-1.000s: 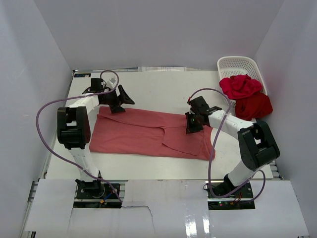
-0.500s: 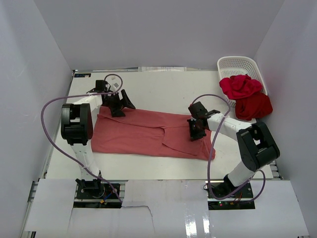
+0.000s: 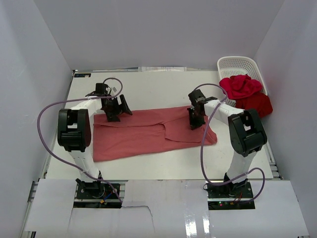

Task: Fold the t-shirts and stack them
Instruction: Rotate the tshirt 90 degrees

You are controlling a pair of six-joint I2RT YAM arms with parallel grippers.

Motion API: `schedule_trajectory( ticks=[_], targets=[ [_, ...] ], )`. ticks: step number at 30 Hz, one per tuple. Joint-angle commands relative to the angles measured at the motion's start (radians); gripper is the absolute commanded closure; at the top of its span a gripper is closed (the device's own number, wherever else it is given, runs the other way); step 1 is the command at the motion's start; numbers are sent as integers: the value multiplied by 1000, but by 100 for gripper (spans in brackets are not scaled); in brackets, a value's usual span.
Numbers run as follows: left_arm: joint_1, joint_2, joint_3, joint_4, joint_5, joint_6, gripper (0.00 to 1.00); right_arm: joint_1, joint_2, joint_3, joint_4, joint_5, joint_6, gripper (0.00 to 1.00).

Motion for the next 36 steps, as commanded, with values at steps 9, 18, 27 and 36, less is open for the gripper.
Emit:
schedule_trajectory(
  ticks=[9,18,27,36],
  targets=[
    [-5,-295,-292,89,13,-144,2,-85,291,350,9,-108,-128,92],
    [-76,-397,-492,191,53,-252,2,-140,556,704,-42,-214,-148,92],
    [-271,-334,-595,348,54,-387,2,-169,842,1117,-111,-320,-114,92],
    [-490,-240,-547,479,85,-534,2,-206,847,1148,-24,-401,-85,92]
  ],
)
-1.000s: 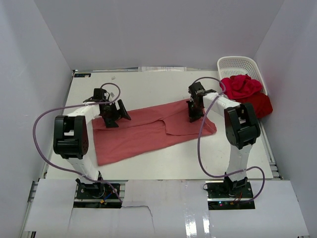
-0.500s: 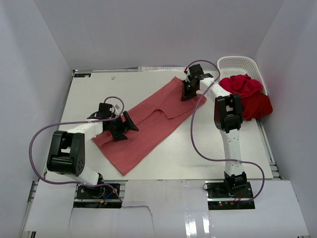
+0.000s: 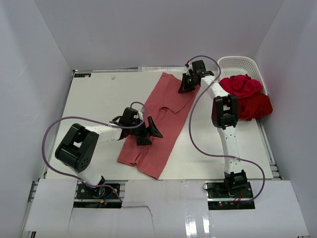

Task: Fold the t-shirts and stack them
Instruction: Rotate the tshirt 90 degrees

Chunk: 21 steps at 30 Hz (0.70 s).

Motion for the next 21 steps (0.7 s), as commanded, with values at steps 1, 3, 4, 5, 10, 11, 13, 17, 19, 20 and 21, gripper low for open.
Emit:
schedule_trajectory(
  ticks=[1,3,4,5,10,11,13,17,19,20,21],
  targets=[
    [-89,46,9,-19,3,-67,2,-21,43,0,-3,7,-8,92],
    [-123,17,58,-23,28,-81,2,-30,31,3,14,-2,-8,92],
    [-130,1,78,-57,34,-86,2,-36,16,5,23,-13,-6,92],
    [-131,-17,99,-80,30,-81,2,-38,8,6,31,-27,-5,92],
    [-128,-126,309,-320,-24,-7,2,-41,-93,-18,71,-85,-5,67],
    [-128,-140,334,-341,-24,-3,2,-41,-122,-73,81,-90,-6,62],
    [-125,-181,389,-390,-29,11,2,-40,-232,-159,129,-99,-8,60],
    [-61,-203,451,-448,-35,57,2,-27,-406,-363,155,-105,-28,59],
    [40,-191,429,-425,34,80,2,-9,-504,-484,152,-96,-35,58],
    [63,-163,414,-422,43,95,2,-4,-533,-527,145,-81,-41,59],
    [90,-145,414,-424,42,118,2,5,-569,-626,146,-66,-46,58]
  ],
)
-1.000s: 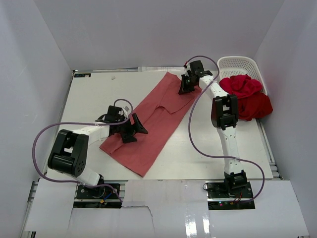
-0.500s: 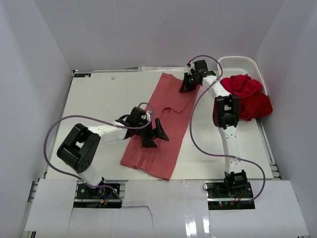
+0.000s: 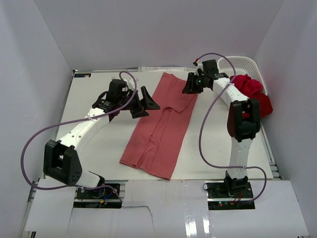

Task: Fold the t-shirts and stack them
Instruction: Rotate the tshirt 90 degrees

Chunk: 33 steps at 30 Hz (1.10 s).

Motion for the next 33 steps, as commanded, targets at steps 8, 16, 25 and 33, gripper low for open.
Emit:
schedule_trajectory(
  ticks=[8,16,25,33],
  targets=[
    [89,206,-66,-35,-16,173,2,100,-326,-504,74,151,19,60],
    [89,203,-152,-7,-36,190,2,108,-262,-533,88,170,22,71],
    [83,139,-254,10,-19,175,2,103,-112,-400,61,233,25,85],
    [34,56,-428,78,-11,118,2,77,43,-205,-30,242,21,86]
  ],
)
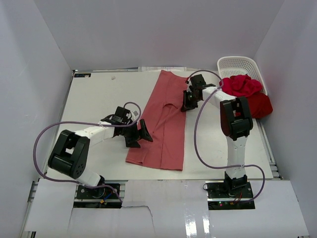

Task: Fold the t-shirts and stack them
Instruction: Rotate the tshirt 90 degrees

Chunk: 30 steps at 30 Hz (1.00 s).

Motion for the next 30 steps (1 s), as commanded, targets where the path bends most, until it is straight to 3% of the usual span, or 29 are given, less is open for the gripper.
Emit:
schedule_trajectory(
  ticks=[1,6,11,15,24,30],
  targets=[
    [-32,-66,-58,58,19,-35,2,-21,74,82,-55,62,-20,86],
    [-124,-66,-111,126,11,-107,2,-25,62,87,-122,34,-29,84],
    [-182,-26,-103,163,11,-143,2,-23,-88,-60,-78,71,-15,79],
    [-224,-6,-86,175,2,-163,2,-38,-73,21,-109,60,-23,79],
    [-305,29,-85,233,-1,-227,2,-48,140,321,-282,49,-46,80],
    [-378,60,-59,259,-4,-267,2,-48,-2,179,-207,51,-49,73]
  ],
)
